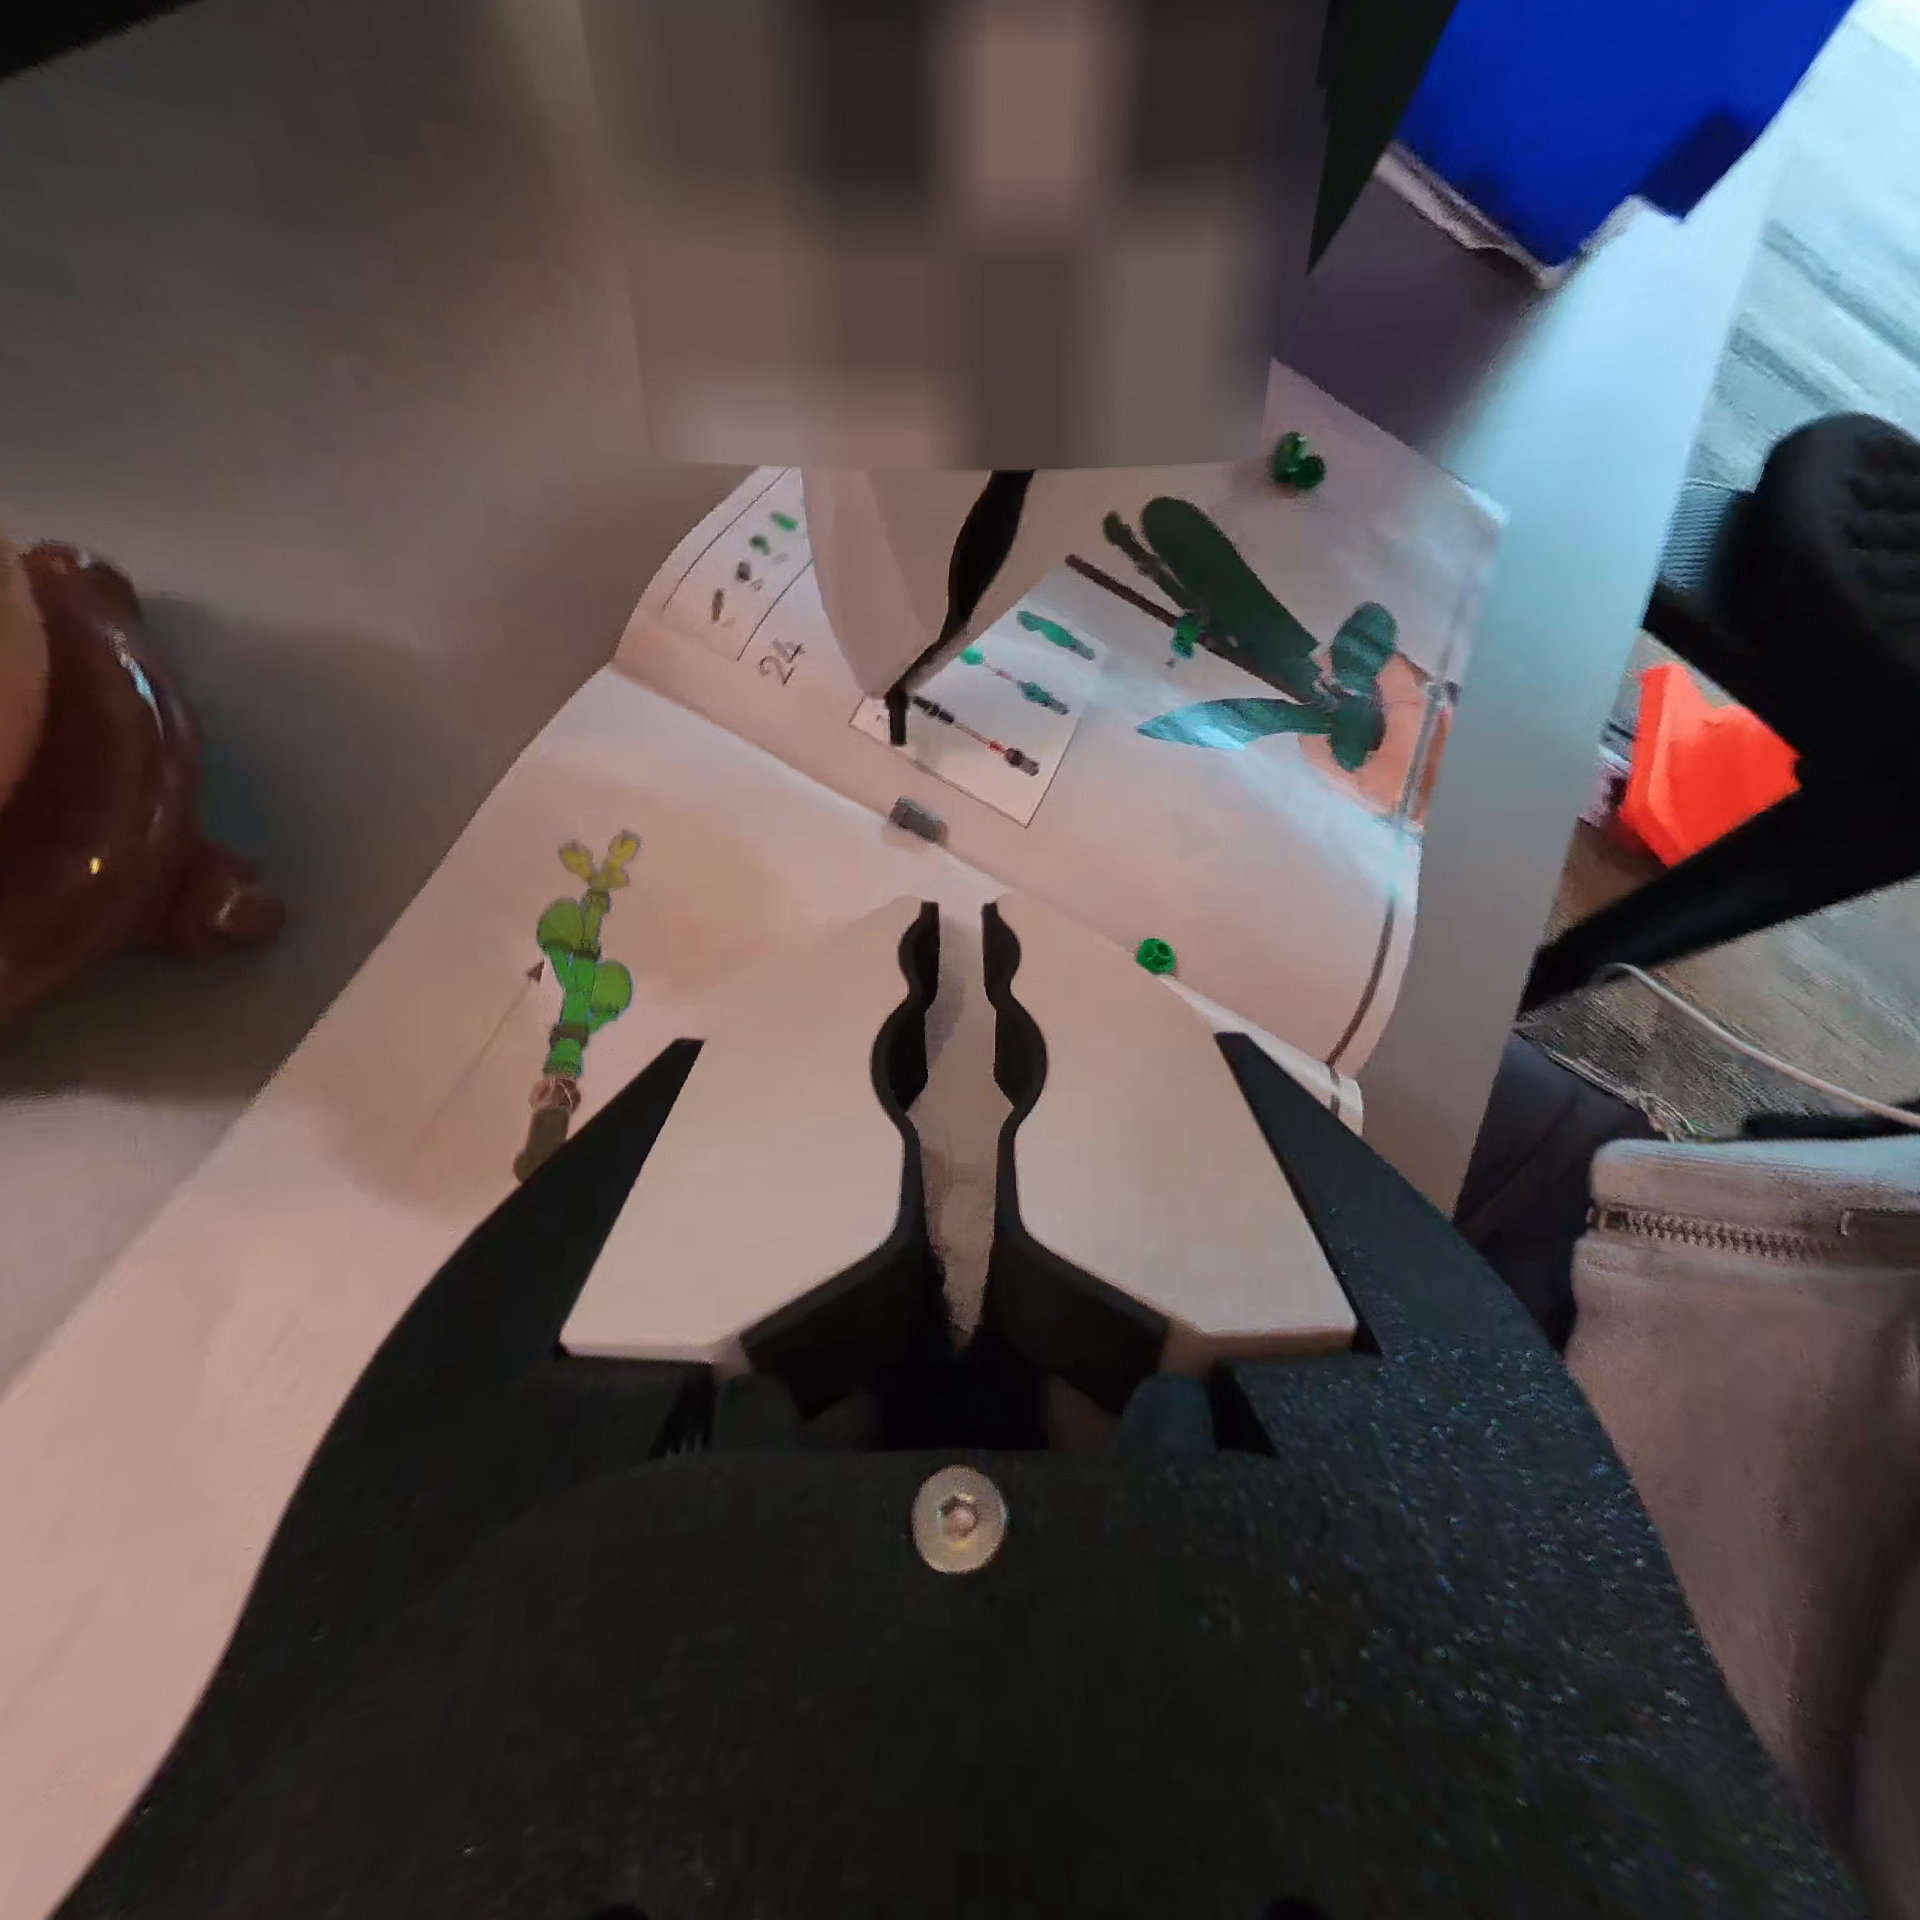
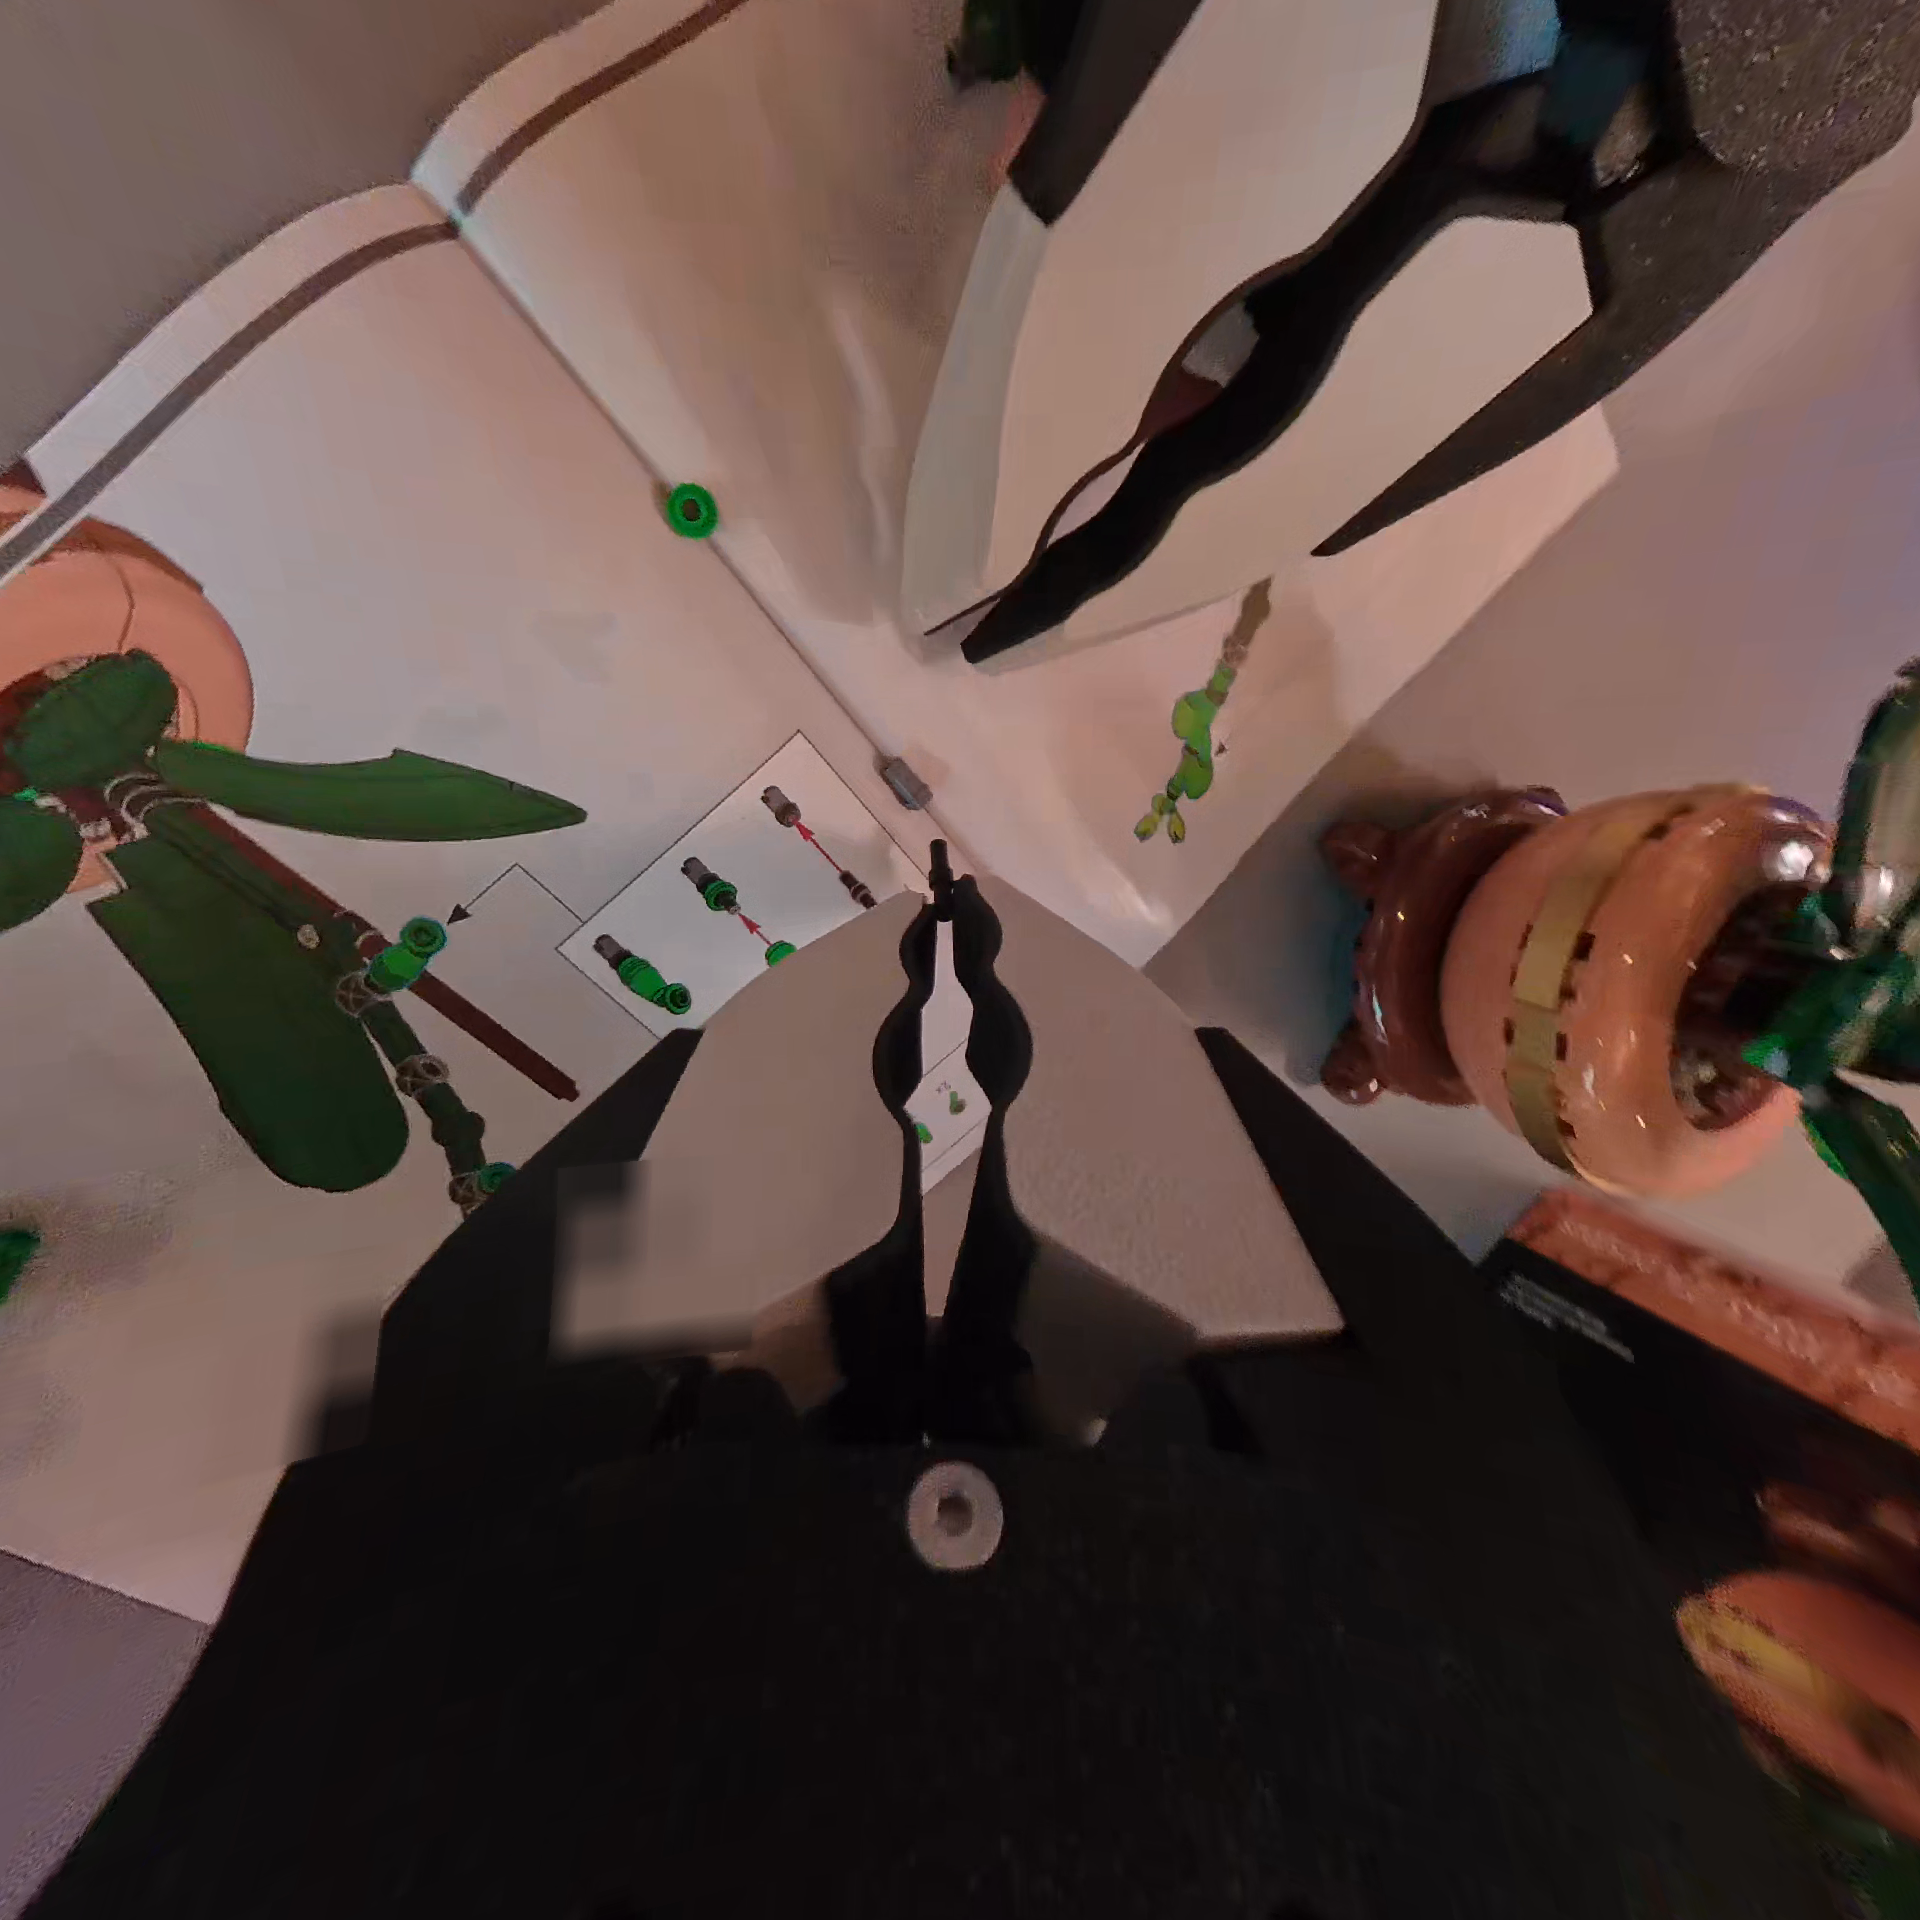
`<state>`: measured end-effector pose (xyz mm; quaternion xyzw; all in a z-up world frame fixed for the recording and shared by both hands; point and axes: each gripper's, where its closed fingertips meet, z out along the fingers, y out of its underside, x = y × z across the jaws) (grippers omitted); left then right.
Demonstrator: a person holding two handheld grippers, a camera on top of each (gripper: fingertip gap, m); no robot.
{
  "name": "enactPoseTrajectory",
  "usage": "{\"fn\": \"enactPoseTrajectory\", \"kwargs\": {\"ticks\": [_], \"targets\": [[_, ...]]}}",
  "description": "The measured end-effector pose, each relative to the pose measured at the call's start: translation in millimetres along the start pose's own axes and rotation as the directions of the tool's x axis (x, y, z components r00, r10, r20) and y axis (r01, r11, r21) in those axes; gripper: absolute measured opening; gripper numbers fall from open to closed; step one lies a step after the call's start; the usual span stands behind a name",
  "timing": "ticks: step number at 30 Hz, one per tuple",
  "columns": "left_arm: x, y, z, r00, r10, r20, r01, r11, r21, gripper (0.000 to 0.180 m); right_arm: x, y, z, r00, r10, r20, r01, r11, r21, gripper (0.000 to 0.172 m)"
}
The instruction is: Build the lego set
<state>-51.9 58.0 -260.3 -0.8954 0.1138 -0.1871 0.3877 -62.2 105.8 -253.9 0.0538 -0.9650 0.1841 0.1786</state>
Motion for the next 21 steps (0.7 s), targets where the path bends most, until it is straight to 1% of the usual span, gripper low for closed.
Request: {"fn": "enactPoseTrajectory", "kwargs": {"ticks": [3, 6, 8, 12, 17, 21], "targets": [[-2, -1, 3, 0.996, -0.068, 0.054, 0.067, 0.997, 0.030, 0.006, 1, 5, 7, 0.996, -0.059, 0.065, 0.058, 0.998, 0.027, 0.002], [3, -6, 9, 0.988, -0.157, 0.014, 0.156, 0.986, 0.058, 0.006, 5, 4, 11, 0.990, -0.092, 0.103, 0.084, 0.993, 0.087, 0.002], [4, -5, 14, 0.984, -0.180, 0.010, 0.179, 0.983, 0.041, 0.006, 3, 3, 12, 0.984, -0.116, 0.134, 0.102, 0.989, 0.111, 0.002], [4, -4, 21, 0.984, -0.177, 0.013, 0.177, 0.984, 0.003, 0.005, -2, 1, 13, 0.975, -0.141, 0.172, 0.117, 0.982, 0.145, 0.002], [2, -4, 23, 0.987, -0.160, 0.013, 0.160, 0.987, -0.026, 0.002, -1, 0, 14, 0.974, -0.166, 0.155, 0.140, 0.976, 0.165, 0.002], [1, -3, 23, 0.988, -0.151, 0.018, 0.151, 0.988, -0.038, 0.000, -1, 0, 15, 0.968, -0.177, 0.177, 0.139, 0.968, 0.209, 0.002]]}}
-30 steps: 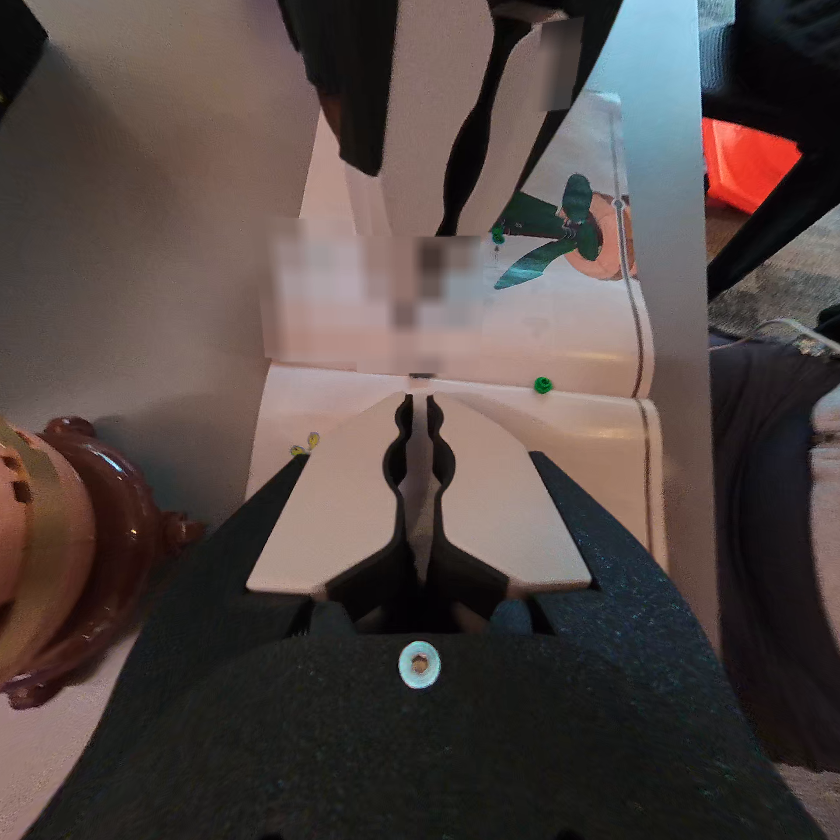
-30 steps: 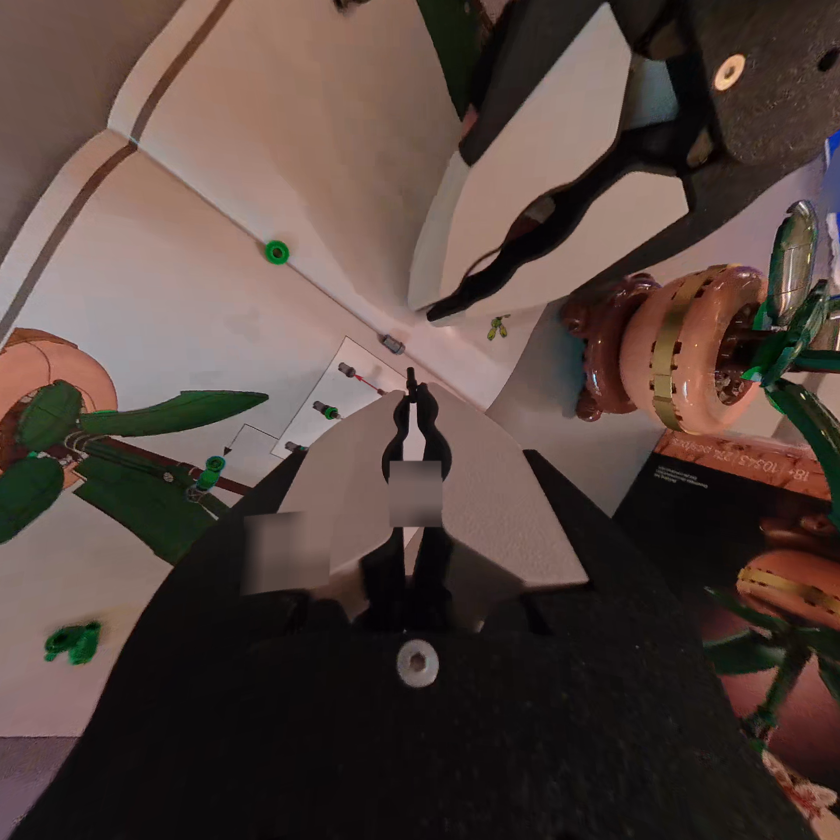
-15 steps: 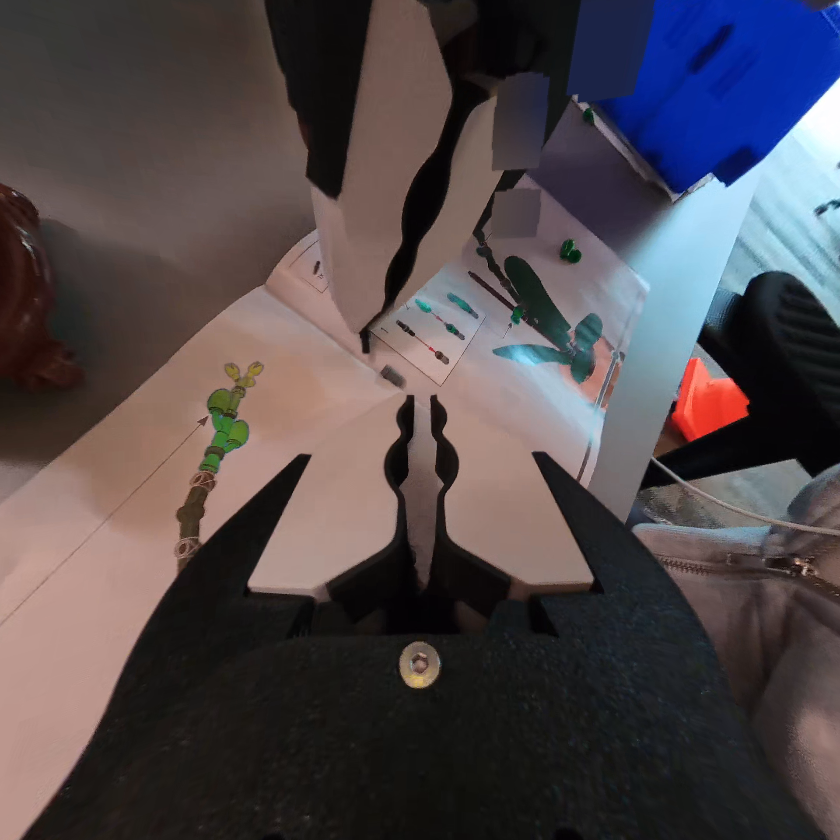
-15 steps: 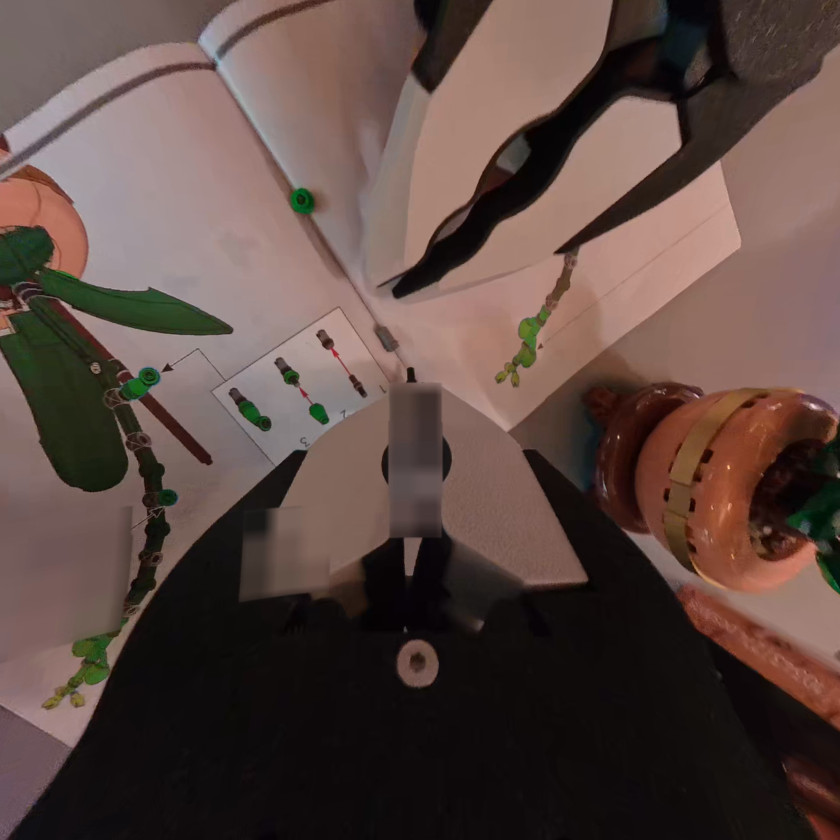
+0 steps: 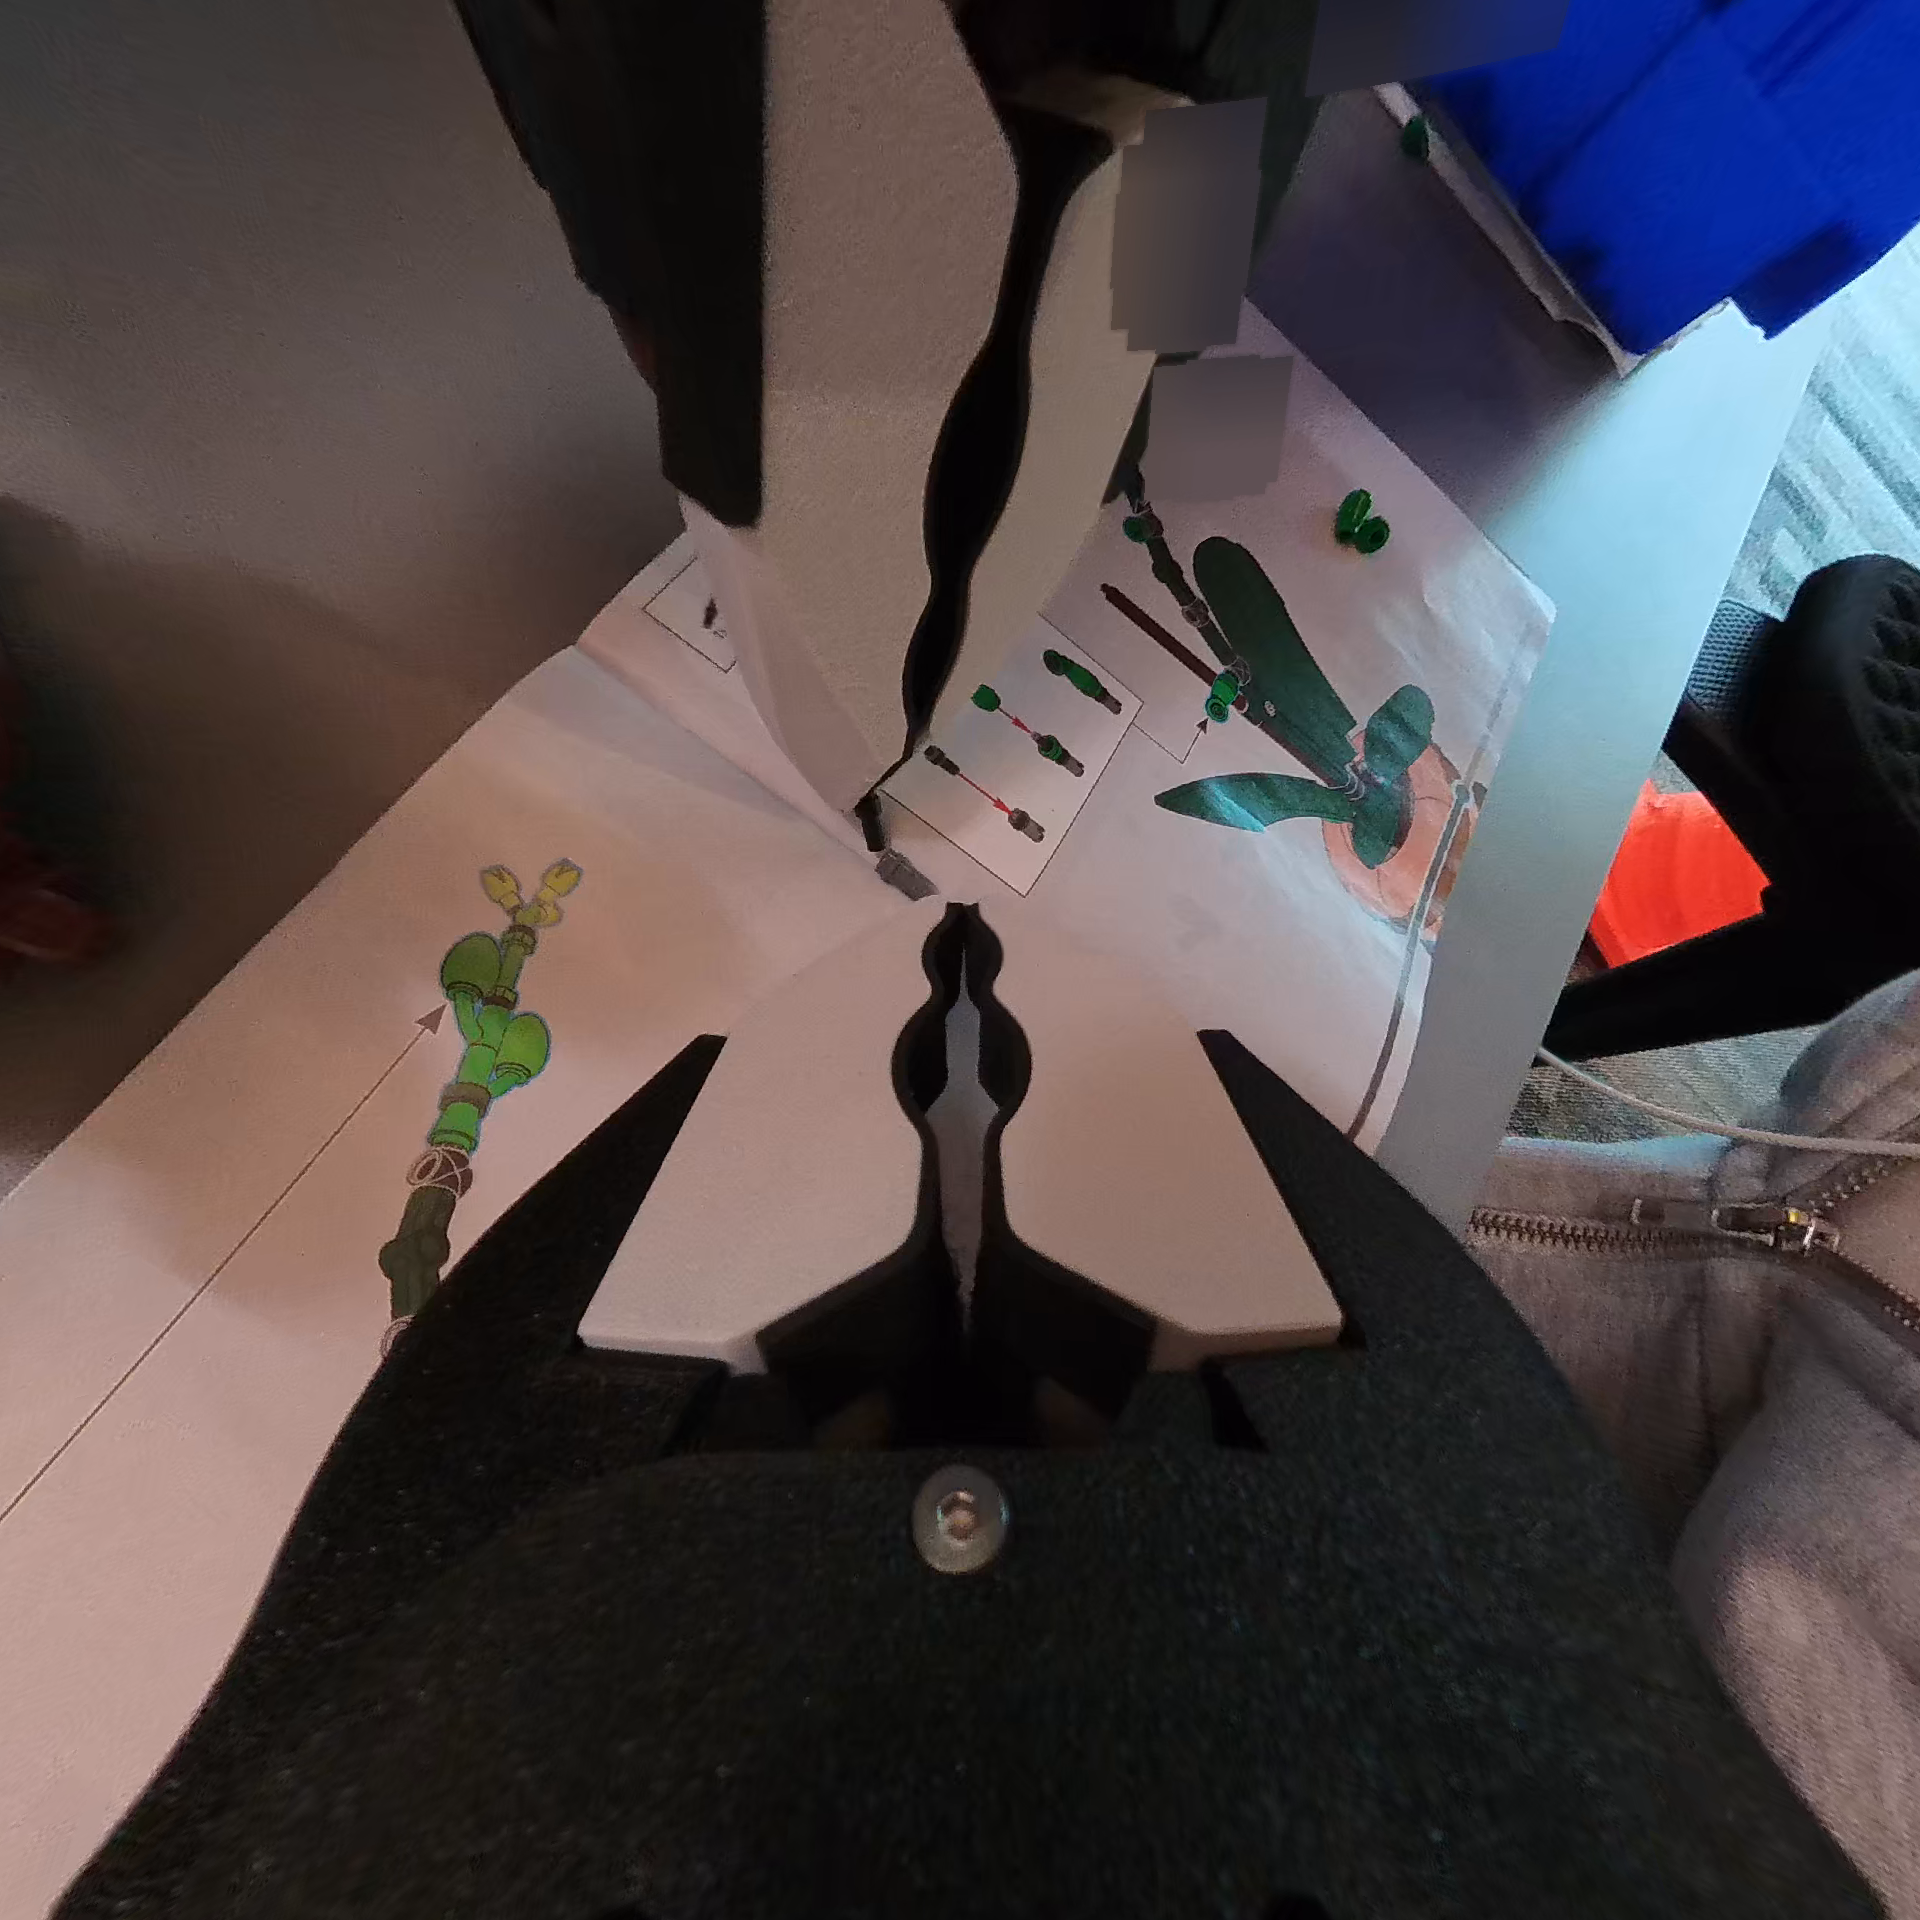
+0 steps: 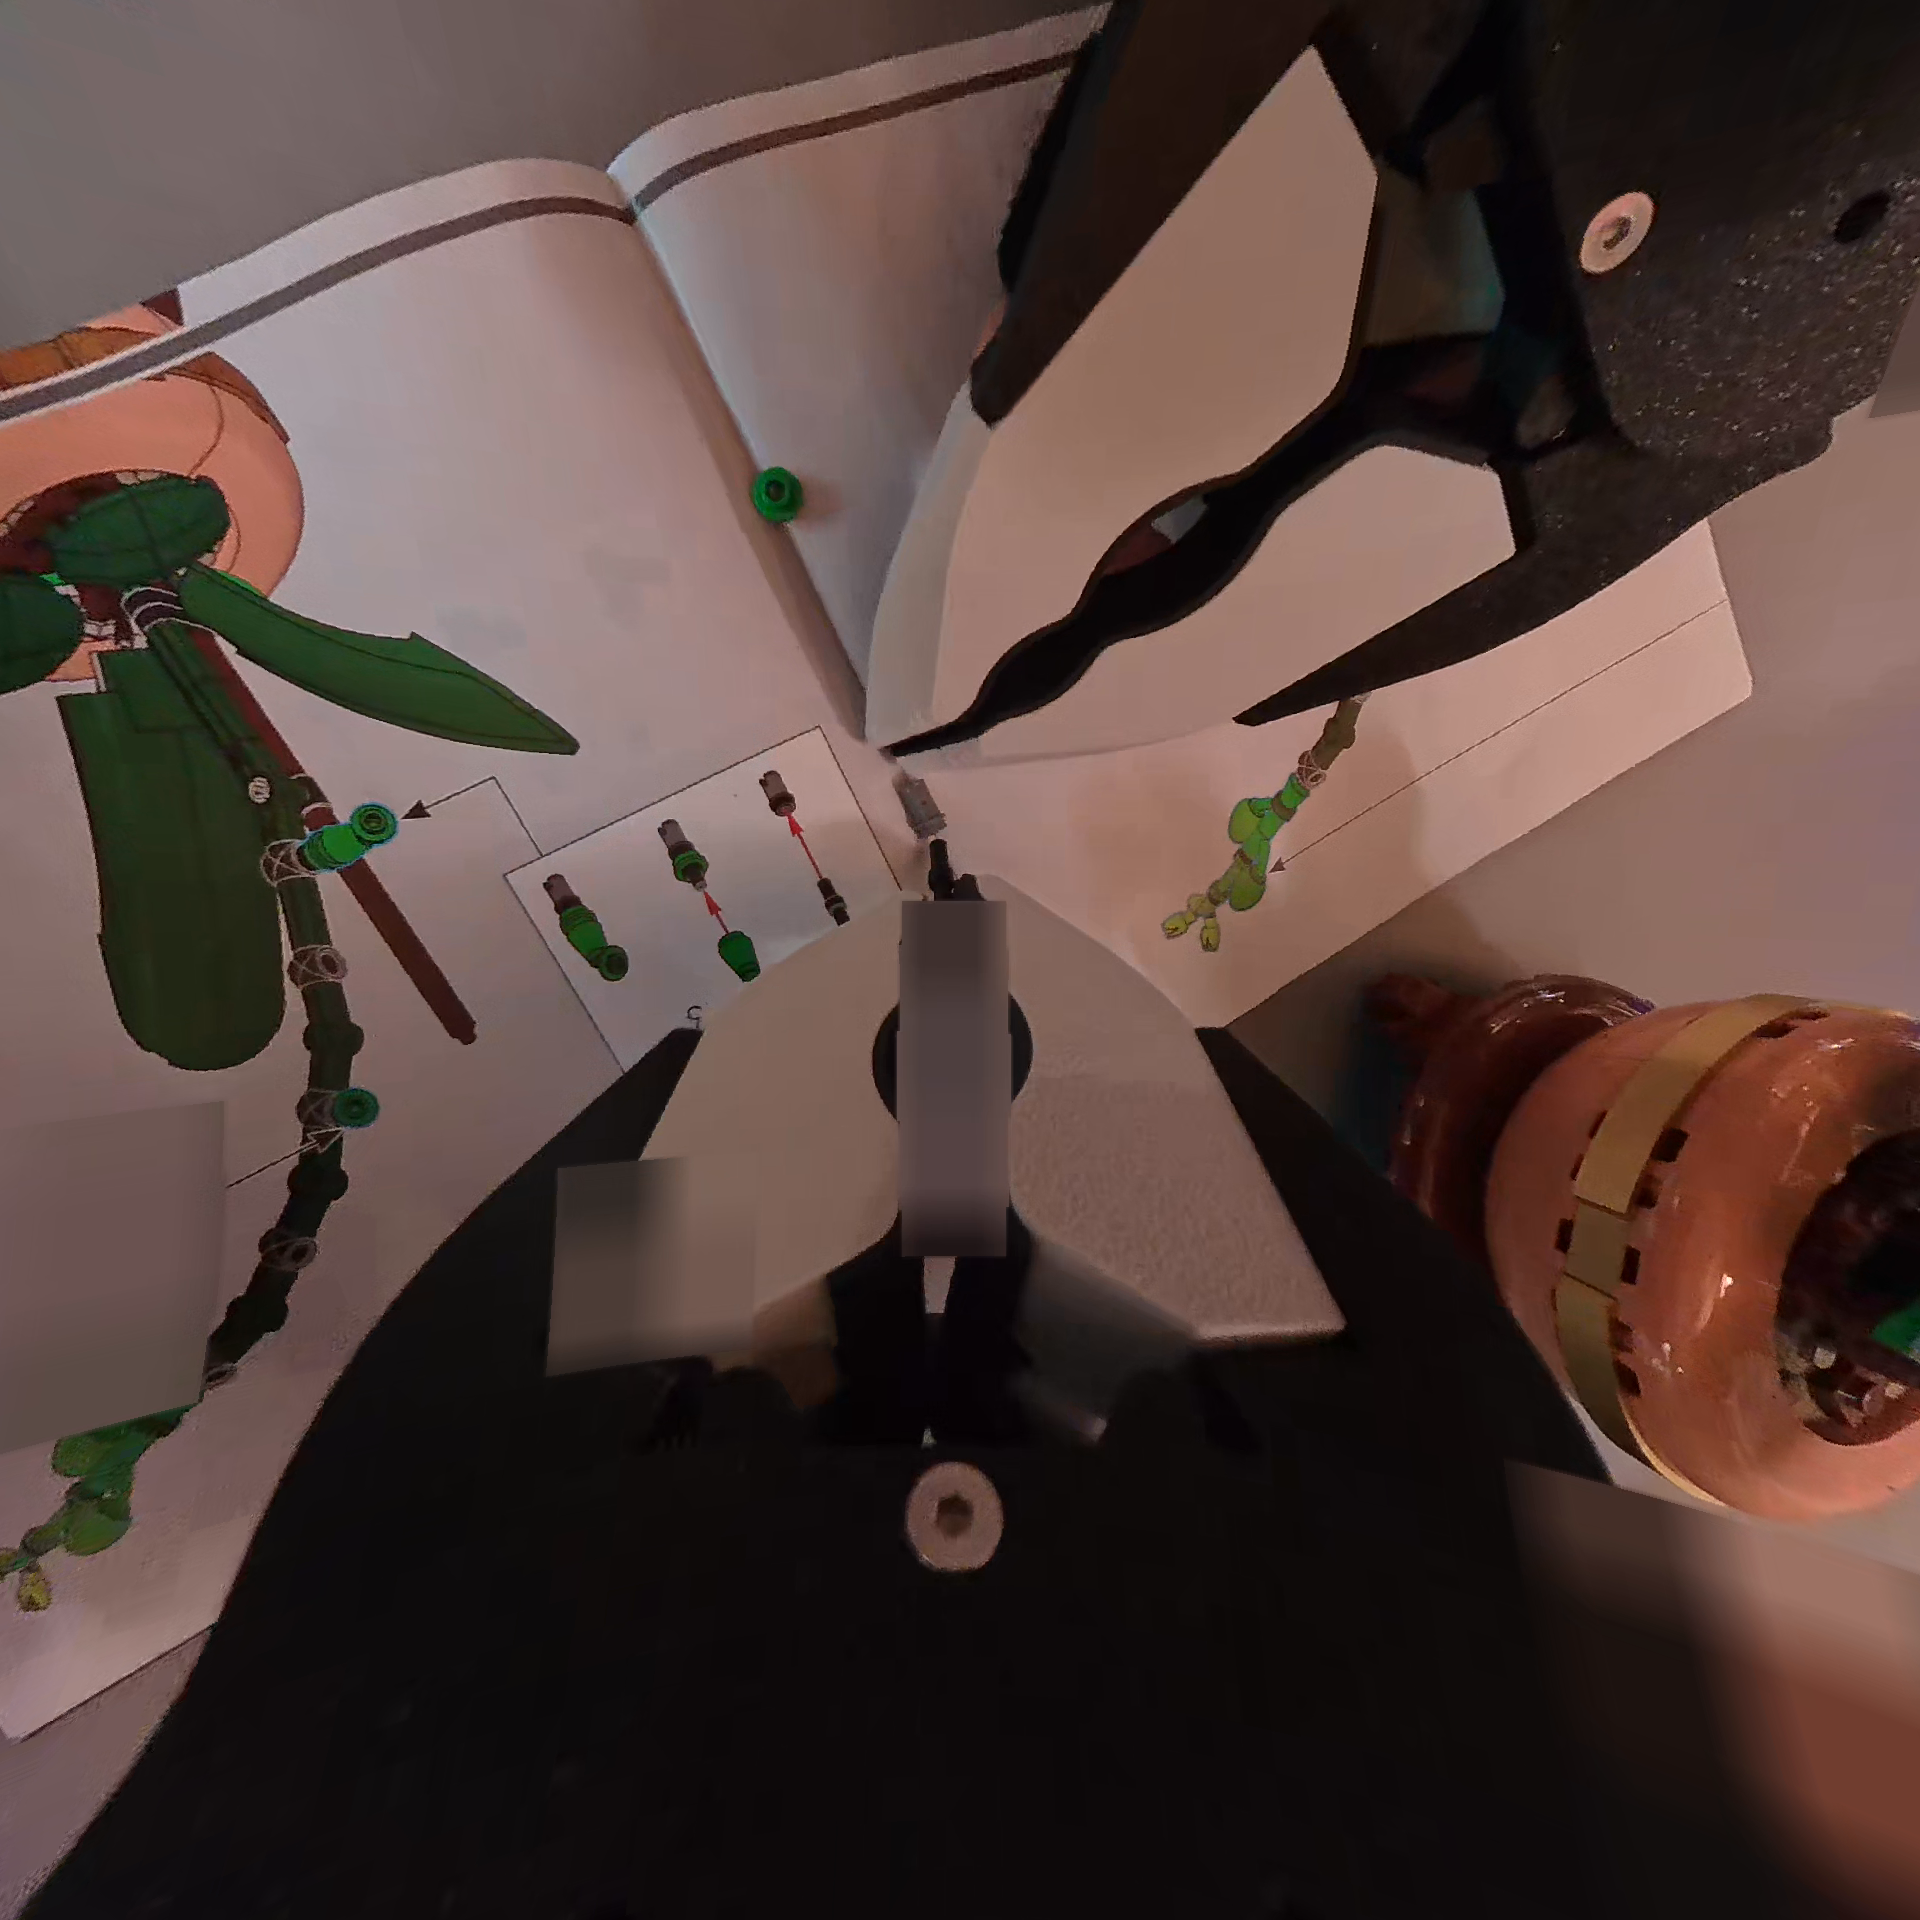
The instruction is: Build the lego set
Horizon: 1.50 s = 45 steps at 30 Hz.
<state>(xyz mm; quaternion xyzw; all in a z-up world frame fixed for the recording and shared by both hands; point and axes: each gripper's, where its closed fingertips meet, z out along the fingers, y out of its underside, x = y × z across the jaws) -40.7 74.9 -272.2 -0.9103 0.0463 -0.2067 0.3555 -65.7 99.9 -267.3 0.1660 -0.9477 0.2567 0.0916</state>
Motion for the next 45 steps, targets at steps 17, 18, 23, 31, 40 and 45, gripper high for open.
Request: {"fn": "enactPoseTrajectory", "kwargs": {"ticks": [17, 18, 23, 31, 40, 45], "targets": [[-1, -1, 1, 0.999, 0.033, -0.011, -0.033, 0.999, -0.001, 0.000, -3, -9, 0, 0.983, 0.103, 0.153, -0.130, 0.975, 0.178, 0.002], [-1, 0, 1, 0.999, 0.045, -0.010, -0.045, 0.999, 0.000, 0.000, -6, -13, -1, 0.975, 0.119, 0.185, -0.155, 0.968, 0.196, 0.002], [-1, 0, 0, 0.998, 0.061, -0.018, -0.061, 0.998, 0.005, 0.000, -13, -10, 7, 0.957, 0.163, 0.242, -0.206, 0.964, 0.169, 0.000], [-1, 0, -4, 0.998, 0.048, -0.040, -0.047, 0.999, 0.014, 0.000, -18, -3, -2, 0.868, 0.450, 0.209, -0.476, 0.874, 0.093, 0.007], [-2, 3, -16, 0.993, 0.112, -0.029, -0.112, 0.994, 0.011, 0.002, -5, -9, 3, 0.850, 0.523, -0.066, -0.522, 0.852, 0.039, 0.014], [-3, 3, -27, 0.985, 0.174, -0.006, -0.173, 0.984, 0.039, 0.003, 6, 15, -13, 0.786, 0.581, -0.212, -0.599, 0.800, -0.028, 0.011]]}}
